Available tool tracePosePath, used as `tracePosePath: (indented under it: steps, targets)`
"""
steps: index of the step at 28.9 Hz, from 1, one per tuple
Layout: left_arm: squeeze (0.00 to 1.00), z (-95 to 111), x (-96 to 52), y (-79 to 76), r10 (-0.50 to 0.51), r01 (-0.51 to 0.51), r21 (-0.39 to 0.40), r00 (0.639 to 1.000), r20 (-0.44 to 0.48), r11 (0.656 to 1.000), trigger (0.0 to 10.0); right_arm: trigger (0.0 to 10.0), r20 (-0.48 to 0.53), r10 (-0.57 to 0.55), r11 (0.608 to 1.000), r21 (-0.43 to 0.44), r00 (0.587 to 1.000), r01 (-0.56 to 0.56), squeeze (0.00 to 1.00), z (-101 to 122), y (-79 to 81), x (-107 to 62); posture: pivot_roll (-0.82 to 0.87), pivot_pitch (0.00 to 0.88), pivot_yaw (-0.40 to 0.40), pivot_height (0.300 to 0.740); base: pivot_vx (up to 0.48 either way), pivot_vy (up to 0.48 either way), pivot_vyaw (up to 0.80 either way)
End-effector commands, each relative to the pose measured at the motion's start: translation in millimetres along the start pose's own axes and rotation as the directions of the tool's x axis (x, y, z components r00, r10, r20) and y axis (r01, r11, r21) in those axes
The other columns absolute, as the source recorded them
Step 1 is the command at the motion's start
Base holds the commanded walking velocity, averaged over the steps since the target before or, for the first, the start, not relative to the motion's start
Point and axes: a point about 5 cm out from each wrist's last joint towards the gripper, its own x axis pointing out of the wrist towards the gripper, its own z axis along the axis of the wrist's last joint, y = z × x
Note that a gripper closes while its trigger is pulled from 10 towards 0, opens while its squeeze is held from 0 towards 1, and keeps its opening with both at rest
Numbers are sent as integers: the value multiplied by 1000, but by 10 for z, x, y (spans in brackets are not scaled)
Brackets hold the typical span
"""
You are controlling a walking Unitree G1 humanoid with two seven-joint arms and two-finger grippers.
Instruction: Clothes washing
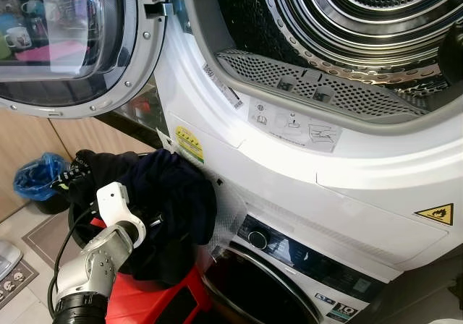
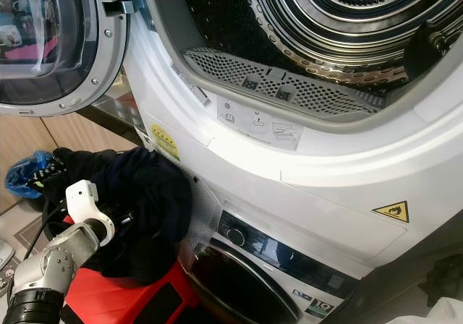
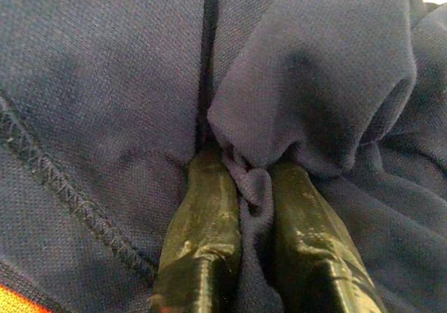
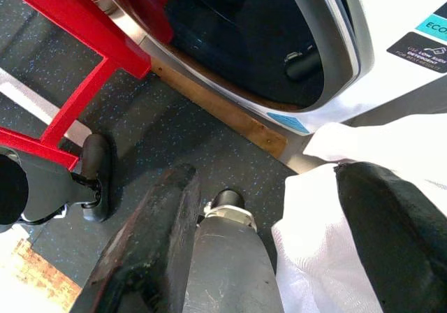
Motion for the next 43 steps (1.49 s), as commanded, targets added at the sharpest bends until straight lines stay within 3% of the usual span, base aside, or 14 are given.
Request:
tracePosePath:
  steps: [1,26,28,30,31,32,33,34,35,36,41,42,43]
  targets:
    - [0,-249,-2,64,35,-35,6,993,-113,999,0,10000,-19,5,1000,-3,1000,-5,0,-54,15,-14,65,96,-16,740,0,0,0]
    - [0,-248,-10,64,49,-47,25,994,-94,999,0,10000,-19,8,1000,5,1000,-8,0,-65,31,-18,62,109,-13,740,0,0,0]
    - [0,-163,-12,69,71,-70,75,997,-19,995,0,10000,-18,7,1000,6,1000,-6,0,-62,30,-17,62,110,-13,740,0,0,0]
    - [0,1,-35,15,44,-73,238,991,126,969,0,10000,-18,6,1000,7,1000,-5,0,-61,27,-17,63,111,-13,740,0,0,0]
    - [0,1,-35,15,44,-73,238,991,126,969,0,10000,-18,6,1000,7,1000,-5,0,-61,27,-17,63,111,-13,740,0,0,0]
    - [0,83,-72,-101,-34,-51,403,979,202,914,0,10000,-17,5,1000,7,1000,-5,0,-60,26,-16,63,110,-13,740,0,0,0]
    - [0,93,-91,-163,-75,-36,462,973,219,886,1725,10000,-17,5,1000,7,1000,-5,0,-59,27,-16,63,110,-13,740,0,0,0]
    - [0,94,-112,-218,-111,-26,514,966,233,857,4706,10000,-17,5,1000,6,1000,-5,0,-59,28,-16,65,112,-13,740,0,0,0]
    - [0,84,-130,-261,-142,-16,557,961,239,831,10000,10000,-17,6,1000,7,1000,-6,0,-59,30,-16,65,112,-13,740,0,0,0]
    - [0,50,-151,-313,-186,3,613,954,235,790,10000,10000,-16,7,1000,7,1000,-7,0,-56,33,-15,65,112,-13,740,0,0,0]
    - [0,-55,-211,-400,-284,30,721,930,234,693,10000,10000,-14,10,1000,9,1000,-9,0,-52,43,-14,64,114,-12,740,0,0,0]
    - [0,-75,-277,-475,-362,35,777,898,252,628,10000,10000,-14,10,1000,10,1000,-10,0,-54,43,-15,64,115,-12,740,0,0,0]
    - [0,-88,-307,-500,-389,33,797,885,258,603,10000,10000,-14,10,1000,10,1000,-10,0,-55,43,-15,64,116,-11,740,0,0,0]
